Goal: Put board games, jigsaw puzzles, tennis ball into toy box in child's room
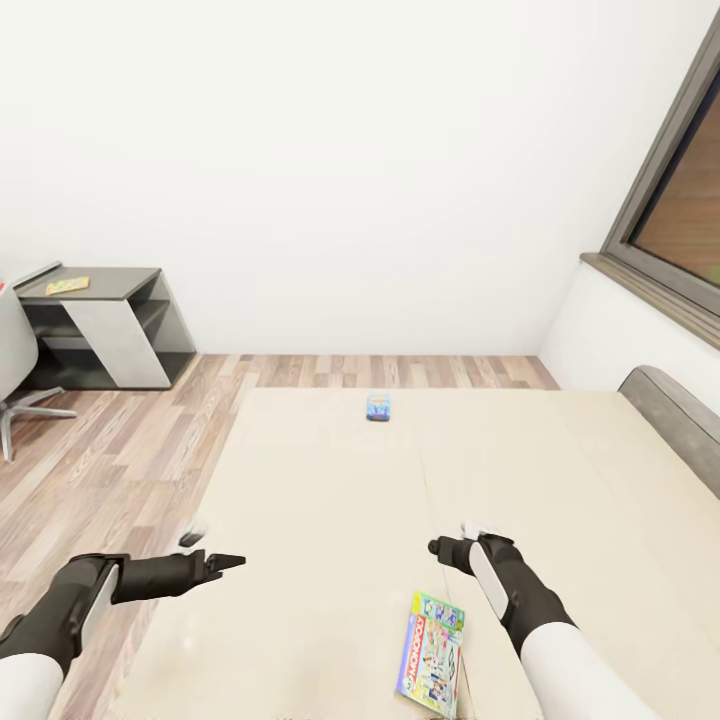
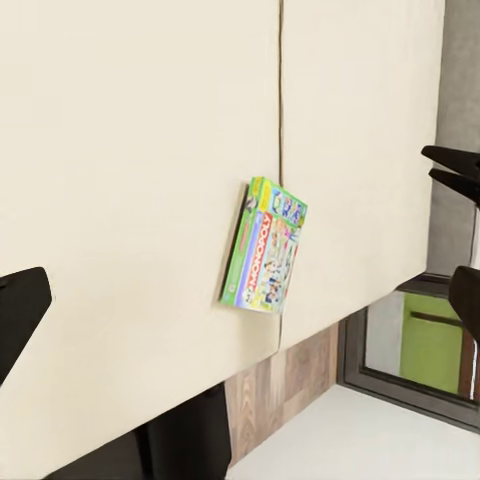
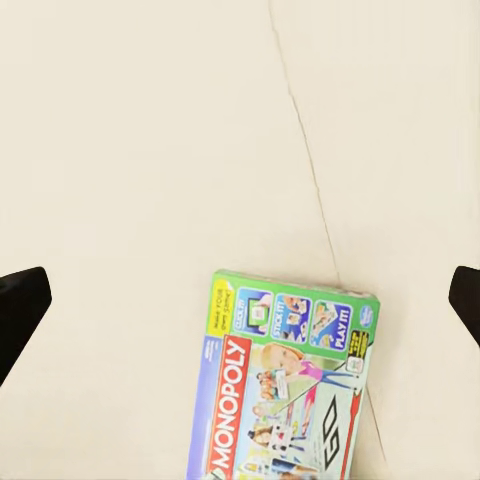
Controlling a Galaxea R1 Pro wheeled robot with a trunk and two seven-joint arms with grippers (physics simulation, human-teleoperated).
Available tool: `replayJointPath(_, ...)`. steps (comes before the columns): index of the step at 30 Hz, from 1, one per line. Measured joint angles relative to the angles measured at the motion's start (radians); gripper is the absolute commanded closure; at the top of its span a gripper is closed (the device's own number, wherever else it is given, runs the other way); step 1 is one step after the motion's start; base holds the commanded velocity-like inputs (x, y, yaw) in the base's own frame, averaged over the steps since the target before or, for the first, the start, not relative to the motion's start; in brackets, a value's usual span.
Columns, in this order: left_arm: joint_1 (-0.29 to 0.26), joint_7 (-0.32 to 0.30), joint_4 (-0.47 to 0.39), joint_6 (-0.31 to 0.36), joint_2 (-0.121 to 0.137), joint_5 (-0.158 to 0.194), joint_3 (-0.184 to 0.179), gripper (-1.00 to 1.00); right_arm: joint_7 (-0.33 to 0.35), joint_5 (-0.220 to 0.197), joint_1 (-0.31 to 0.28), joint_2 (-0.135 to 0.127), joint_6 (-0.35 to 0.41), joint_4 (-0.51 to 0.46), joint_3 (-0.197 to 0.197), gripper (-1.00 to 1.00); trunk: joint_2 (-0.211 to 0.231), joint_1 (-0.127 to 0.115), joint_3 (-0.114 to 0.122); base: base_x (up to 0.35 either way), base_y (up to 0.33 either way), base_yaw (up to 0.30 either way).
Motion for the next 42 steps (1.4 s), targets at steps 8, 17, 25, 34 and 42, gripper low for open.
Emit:
replayJointPath(8,0.000,-0.061,0.000,0.000,0.024,0.006,0.001,-1.00,-0.001,0.002,0.000,0.004,0.005,-0.001,0.004,-1.00,0.000,0.000,-0.013,0.000,0.000,0.000)
replayJointPath(17,0.001,-0.434,0.000,-0.005,0.128,0.006,-0.001,-1.00,-0.019,0.001,-0.003,0.007,0.083,-0.002,0.004,-1.00,0.000,0.000,-0.028,0.000,0.000,0.000)
replayJointPath(25,0.001,-0.434,0.001,0.000,0.139,0.004,-0.001,-1.00,-0.022,-0.001,-0.009,0.009,0.151,-0.004,0.003,-1.00,0.000,0.000,-0.041,0.000,0.000,0.000)
replayJointPath(34,0.001,-0.434,0.001,0.003,0.140,0.002,-0.001,-1.00,-0.023,-0.004,-0.011,0.010,0.163,-0.004,0.003,-1.00,0.000,0.000,-0.056,0.000,0.000,0.000)
replayJointPath(42,0.001,-0.434,0.002,0.003,0.137,0.001,-0.002,-1.00,-0.021,-0.006,-0.011,0.009,0.163,-0.003,0.004,-1.00,0.000,0.000,-0.070,0.000,0.000,0.000)
